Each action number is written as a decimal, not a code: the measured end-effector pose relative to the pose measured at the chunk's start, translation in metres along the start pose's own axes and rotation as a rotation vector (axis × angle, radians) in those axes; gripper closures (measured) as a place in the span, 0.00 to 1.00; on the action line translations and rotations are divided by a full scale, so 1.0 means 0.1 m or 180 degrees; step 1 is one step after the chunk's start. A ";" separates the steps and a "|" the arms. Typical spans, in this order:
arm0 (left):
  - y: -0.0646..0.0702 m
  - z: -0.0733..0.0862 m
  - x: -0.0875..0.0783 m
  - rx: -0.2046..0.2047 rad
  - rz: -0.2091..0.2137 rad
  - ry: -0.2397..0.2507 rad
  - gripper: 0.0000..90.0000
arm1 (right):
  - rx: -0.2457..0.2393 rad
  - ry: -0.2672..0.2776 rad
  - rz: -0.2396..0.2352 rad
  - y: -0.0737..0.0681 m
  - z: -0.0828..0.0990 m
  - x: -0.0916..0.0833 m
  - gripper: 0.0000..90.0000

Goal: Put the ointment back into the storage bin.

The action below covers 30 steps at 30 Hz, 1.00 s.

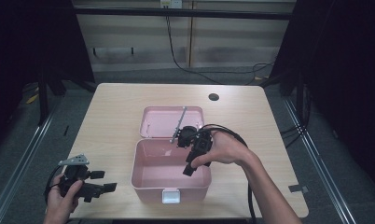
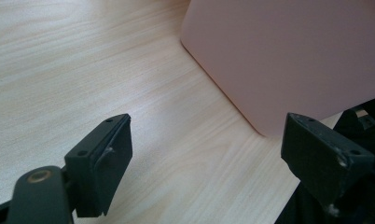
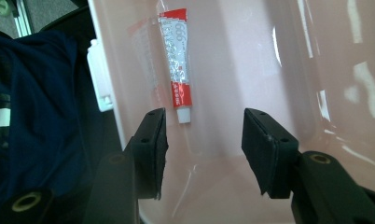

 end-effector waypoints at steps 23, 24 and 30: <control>-0.01 0.01 0.00 0.0011 -0.0008 -0.0020 0.18 | 0.0213 0.0123 0.0192 -0.01 0.47 -0.32 0.55; -0.01 0.01 0.00 0.0011 -0.0008 -0.0020 0.18 | 0.0222 0.0105 0.0189 -0.02 0.51 -0.33 0.55; -0.01 0.01 0.00 0.0008 -0.0010 -0.0030 0.18 | 0.0346 0.0294 0.0229 -0.02 0.69 -0.41 0.55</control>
Point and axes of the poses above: each handheld gripper's, and its own axes: x roughly forward along the jaws, z roughly out of its underside, y roughly to its right, the point moved 10 cm from there along x, roughly forward along the jaws, and after that the axes turned 2 degrees about -x, right-handed, at the moved point
